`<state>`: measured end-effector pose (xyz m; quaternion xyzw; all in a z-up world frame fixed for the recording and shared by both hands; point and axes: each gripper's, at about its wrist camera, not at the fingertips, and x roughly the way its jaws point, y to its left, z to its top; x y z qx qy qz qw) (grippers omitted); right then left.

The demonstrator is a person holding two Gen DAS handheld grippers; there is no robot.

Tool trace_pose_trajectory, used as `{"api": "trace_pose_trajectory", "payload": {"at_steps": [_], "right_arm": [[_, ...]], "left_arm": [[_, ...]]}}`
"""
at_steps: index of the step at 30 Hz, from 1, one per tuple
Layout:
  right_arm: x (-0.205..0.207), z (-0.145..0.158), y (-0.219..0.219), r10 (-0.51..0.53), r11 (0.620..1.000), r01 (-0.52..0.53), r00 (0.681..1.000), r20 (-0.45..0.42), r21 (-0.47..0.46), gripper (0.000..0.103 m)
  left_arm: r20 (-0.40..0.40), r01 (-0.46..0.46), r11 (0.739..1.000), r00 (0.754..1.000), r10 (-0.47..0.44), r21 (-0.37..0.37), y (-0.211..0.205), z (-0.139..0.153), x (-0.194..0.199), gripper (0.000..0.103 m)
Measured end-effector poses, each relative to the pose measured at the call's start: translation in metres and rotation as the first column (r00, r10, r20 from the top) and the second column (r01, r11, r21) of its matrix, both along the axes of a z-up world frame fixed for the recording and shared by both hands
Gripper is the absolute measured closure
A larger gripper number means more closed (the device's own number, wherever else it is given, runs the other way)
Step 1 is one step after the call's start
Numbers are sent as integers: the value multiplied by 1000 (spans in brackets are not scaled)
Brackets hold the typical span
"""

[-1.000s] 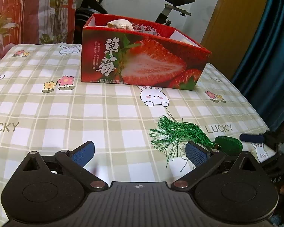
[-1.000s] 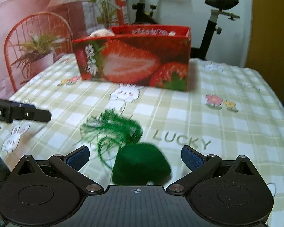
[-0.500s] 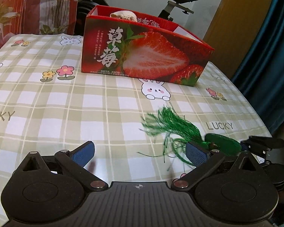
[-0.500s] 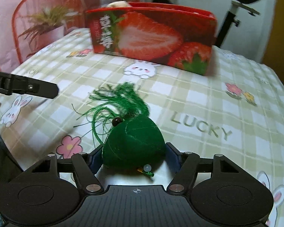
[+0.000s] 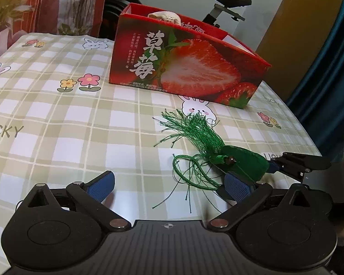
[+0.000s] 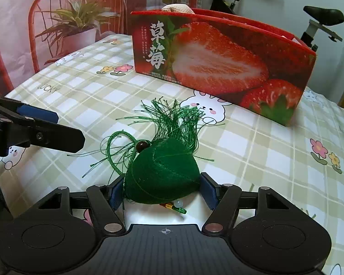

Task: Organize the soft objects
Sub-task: 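Close the right gripper on the green pouch body, then lift the green pouch with the right gripper over the red box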

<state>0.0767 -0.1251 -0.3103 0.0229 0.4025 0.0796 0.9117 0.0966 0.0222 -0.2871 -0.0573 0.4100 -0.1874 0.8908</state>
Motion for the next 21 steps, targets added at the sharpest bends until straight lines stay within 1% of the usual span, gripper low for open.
{"api": "trace_pose_trajectory", "payload": {"at_steps": [1,2,3,5,15,18,21], "right_arm": [[0,0,0,-4,1000,4,1000,2,4,39],[-2,0,0,-3,1000,3,1000,4,6,36],[-3,-1,1,4,1000,-4,1000,3,7,31],[-6,-2,3,15,1000,-16,1000,4,2,27],[-17,-1,-12,-47,998,46,999,15,44,27],[-20,-2,-17,-63,997,62,998,18,53,27],[-21,-2,-22,-70,995,68,997,23,67,29]], "left_arm": [[-3,-3,1000,1000,3,-2,0,-1,1,0],[-5,-4,1000,1000,4,-3,1,-1,1,0],[-6,-5,1000,1000,5,-3,1,-1,0,0],[-9,-4,1000,1000,4,-1,0,-2,1,0],[-36,24,1000,999,-24,18,-6,-4,9,1],[-41,32,999,999,-32,8,-9,-3,15,2],[-44,52,999,998,-53,-10,-13,0,20,6]]}}
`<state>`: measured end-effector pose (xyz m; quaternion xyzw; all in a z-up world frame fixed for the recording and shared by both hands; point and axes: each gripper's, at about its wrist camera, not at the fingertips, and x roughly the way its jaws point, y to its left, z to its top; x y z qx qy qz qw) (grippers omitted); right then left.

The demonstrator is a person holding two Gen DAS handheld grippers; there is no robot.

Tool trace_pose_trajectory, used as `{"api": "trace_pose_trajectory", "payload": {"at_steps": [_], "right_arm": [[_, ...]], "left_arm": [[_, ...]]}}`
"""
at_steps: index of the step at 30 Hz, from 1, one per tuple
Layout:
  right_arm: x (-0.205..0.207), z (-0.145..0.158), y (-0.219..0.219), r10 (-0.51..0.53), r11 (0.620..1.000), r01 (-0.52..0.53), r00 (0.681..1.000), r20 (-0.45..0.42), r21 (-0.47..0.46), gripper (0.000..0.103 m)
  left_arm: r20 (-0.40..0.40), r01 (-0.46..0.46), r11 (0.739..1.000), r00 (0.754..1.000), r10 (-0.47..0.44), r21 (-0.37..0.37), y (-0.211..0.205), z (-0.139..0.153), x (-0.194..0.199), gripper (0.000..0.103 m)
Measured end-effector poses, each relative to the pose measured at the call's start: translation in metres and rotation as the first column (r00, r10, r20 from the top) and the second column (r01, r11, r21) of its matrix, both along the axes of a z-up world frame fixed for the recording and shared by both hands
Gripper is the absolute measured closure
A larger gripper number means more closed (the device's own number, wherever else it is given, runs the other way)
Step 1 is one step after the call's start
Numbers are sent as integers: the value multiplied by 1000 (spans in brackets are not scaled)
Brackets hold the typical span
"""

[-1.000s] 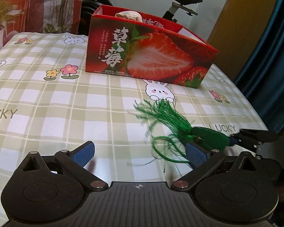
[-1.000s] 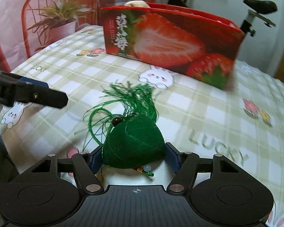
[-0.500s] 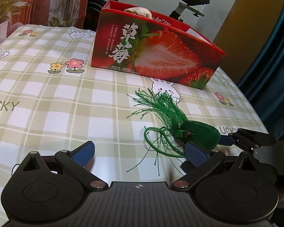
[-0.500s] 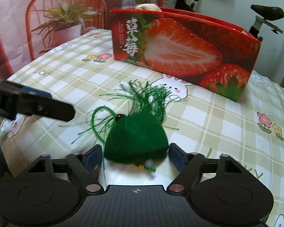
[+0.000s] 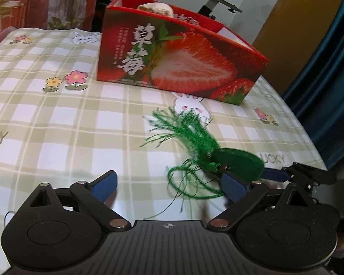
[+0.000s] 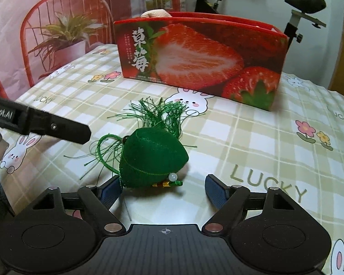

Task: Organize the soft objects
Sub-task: 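Lift the green pouch with the right gripper over the red box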

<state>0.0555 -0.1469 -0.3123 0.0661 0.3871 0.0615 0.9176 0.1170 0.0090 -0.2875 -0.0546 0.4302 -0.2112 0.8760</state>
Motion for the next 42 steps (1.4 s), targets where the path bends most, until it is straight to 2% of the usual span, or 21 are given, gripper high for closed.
{"api": "trace_pose_trajectory", "payload": {"at_steps": [7,10,17,21,24,29,33,37,42], "right_arm": [[2,2,4,35,999,-35,999,26,8,32],[6,2,6,62,998,-62,998,22,9,44],[9,1,1,43,998,-44,999,27,38,57],[9,5,-1,41,997,-43,998,40,58,61],[8,14,-3,35,997,-39,997,69,62,61],[18,47,-8,53,998,-58,990,132,37,61],[40,87,-17,80,997,-82,979,188,6,61],[73,131,-27,112,994,-108,964,243,-30,61],[123,181,-39,126,992,-113,939,321,-59,61]], "left_arm": [[-28,87,994,996,-90,-70,-26,4,16,18],[-55,126,987,990,-132,-104,-40,1,24,24],[-98,190,959,972,-214,-211,-63,-9,32,35],[-82,228,946,964,-252,-231,-69,-7,28,42],[-53,224,939,968,-246,-262,-64,2,26,43],[10,212,929,976,-219,-302,-58,32,30,43],[96,211,924,977,-190,-320,-54,72,43,43],[177,205,919,972,-152,-337,-48,113,64,43],[277,200,918,955,-104,-342,-47,158,95,43]]}}
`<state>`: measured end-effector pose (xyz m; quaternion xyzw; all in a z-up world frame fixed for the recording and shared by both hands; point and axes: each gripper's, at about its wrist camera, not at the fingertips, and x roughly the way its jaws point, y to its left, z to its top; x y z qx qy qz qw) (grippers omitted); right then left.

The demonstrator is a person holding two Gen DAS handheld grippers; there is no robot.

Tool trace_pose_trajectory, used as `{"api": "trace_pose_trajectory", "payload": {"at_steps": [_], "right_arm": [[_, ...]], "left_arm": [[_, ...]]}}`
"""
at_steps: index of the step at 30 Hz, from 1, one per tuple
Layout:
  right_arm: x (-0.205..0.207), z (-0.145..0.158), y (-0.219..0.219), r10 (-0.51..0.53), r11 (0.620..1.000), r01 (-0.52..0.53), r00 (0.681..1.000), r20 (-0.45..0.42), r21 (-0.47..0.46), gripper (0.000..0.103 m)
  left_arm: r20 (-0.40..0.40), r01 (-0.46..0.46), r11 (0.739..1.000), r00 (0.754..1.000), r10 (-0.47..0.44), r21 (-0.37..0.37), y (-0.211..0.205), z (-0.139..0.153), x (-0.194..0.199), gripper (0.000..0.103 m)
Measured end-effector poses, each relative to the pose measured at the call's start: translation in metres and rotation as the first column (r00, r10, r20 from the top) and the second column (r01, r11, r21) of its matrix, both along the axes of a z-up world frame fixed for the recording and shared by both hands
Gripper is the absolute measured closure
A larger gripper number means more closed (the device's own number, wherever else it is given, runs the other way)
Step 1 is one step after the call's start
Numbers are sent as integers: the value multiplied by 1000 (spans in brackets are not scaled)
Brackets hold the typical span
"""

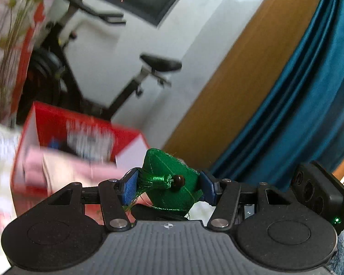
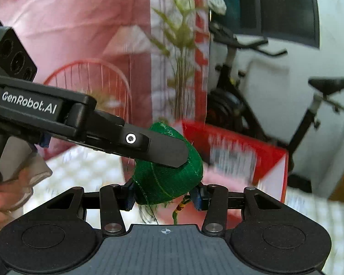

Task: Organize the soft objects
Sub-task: 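Lift the green pouch with the right gripper over the red box, then open the right gripper to drop the green pouch into the box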

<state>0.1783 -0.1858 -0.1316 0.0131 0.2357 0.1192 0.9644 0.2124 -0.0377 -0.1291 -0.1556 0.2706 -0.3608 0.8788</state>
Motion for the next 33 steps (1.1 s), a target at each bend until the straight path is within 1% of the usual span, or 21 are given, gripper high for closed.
{"api": "trace_pose_trajectory", "payload": {"at_steps": [2,4,6,8,11,14,19,24,28,29,30,31,32,33], "right_arm": [[17,12,-4,-5,1000,5,999,32,-7,60],[34,20,-11,-10,1000,9,998,59,5,60],[52,22,-20,-16,999,14,997,71,34,60],[68,18,-27,-22,998,19,998,65,52,60],[86,2,-36,-33,998,31,999,33,61,60],[99,-19,-43,-45,996,46,999,-11,72,60],[117,-52,-52,-80,992,87,994,-80,92,60],[132,-75,-63,-137,983,151,982,-130,108,59],[135,-90,-71,-219,969,235,958,-184,73,59],[135,-92,-72,-242,965,258,951,-191,58,58],[135,-95,-73,-259,962,272,946,-195,39,54],[135,-96,-74,-269,960,279,943,-193,23,51],[134,-97,-74,-278,959,284,942,-188,8,43],[133,-98,-74,-287,957,291,940,-185,-4,35]], "left_arm": [[11,5,1000,1000,-5,-18,0,13,18,43],[19,4,999,1000,-4,-36,0,21,36,43],[26,4,1000,1000,-3,-30,-1,25,50,43],[29,6,1000,1000,-6,-7,-7,24,62,43],[12,7,1000,1000,-8,27,-13,15,78,43],[-30,8,999,1000,-7,38,-11,-2,90,43],[-102,7,998,995,-1,56,-20,-31,116,43],[-110,-2,995,994,12,99,-27,-45,131,43],[-106,-36,990,993,51,135,-27,-52,135,42],[-102,-48,988,993,63,147,-29,-53,137,41],[-98,-60,985,992,77,162,-27,-52,137,40],[-94,-73,981,991,91,178,-25,-51,136,35],[-87,-85,977,991,104,196,-22,-49,135,28],[-78,-96,973,990,115,210,-21,-48,134,24]]}}
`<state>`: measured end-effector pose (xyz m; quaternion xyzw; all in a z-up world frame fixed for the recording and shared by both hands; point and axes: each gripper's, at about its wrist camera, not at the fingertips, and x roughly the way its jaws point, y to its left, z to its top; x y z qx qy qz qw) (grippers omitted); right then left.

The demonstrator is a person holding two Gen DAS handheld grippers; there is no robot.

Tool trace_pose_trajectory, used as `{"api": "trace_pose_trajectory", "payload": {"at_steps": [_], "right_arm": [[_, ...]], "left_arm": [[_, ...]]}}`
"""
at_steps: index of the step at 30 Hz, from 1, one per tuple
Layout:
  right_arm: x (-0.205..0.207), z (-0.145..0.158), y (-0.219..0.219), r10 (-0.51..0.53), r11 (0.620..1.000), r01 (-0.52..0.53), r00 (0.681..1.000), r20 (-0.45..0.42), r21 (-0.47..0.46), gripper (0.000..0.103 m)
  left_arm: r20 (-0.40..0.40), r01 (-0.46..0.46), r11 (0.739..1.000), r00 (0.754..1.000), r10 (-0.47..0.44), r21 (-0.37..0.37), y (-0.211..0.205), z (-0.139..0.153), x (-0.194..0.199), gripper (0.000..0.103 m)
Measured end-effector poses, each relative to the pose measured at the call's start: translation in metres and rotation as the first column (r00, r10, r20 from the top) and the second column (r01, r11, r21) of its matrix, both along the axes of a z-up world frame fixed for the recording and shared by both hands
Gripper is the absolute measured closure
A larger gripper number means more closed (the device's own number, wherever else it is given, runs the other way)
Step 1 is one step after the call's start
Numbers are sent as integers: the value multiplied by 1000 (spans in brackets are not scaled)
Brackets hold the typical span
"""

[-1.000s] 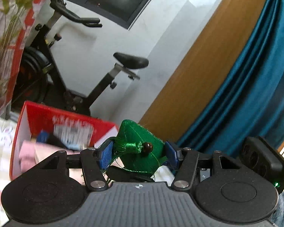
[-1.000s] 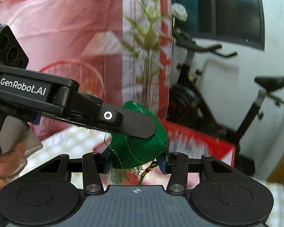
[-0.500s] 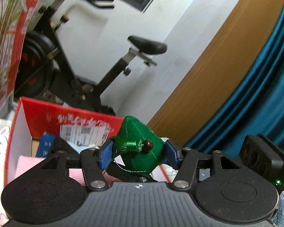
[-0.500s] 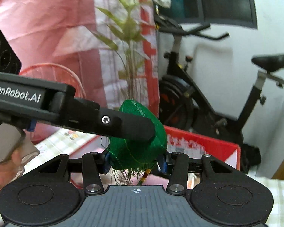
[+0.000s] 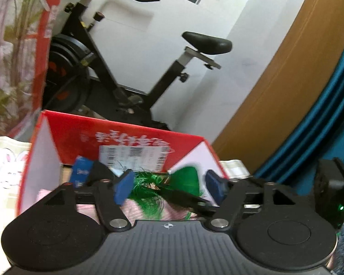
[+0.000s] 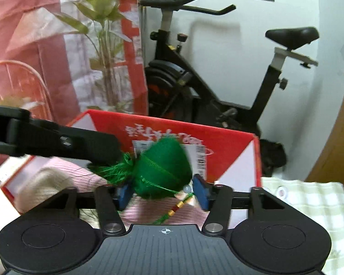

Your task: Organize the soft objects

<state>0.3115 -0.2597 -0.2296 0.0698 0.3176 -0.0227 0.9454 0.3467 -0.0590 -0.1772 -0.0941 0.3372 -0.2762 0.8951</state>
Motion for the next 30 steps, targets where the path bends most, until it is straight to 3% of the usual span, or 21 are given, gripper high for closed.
{"api": "trace_pose_trajectory", "payload": {"at_steps": [3,7,9,15,24,30], "right_arm": [[-5,1,-2,-28,1000,28,1000,4,-6,22],[-14,9,-4,-28,999,28,1000,14,21,15],[-21,17,-3,-30,999,29,999,21,21,0],[-46,48,-2,-48,998,46,997,59,41,0],[-100,103,-13,-120,991,108,979,163,77,0],[-142,135,-11,-175,984,164,964,198,72,0]], "left_arm": [[34,-43,998,999,42,40,7,7,-6,8],[68,-98,991,993,92,90,17,20,-17,3],[96,-115,987,990,104,113,20,27,-24,0],[161,-163,971,978,135,174,32,50,-54,0],[243,-260,948,946,213,183,56,90,-107,0],[340,-348,909,904,260,228,57,119,-149,0]]}}
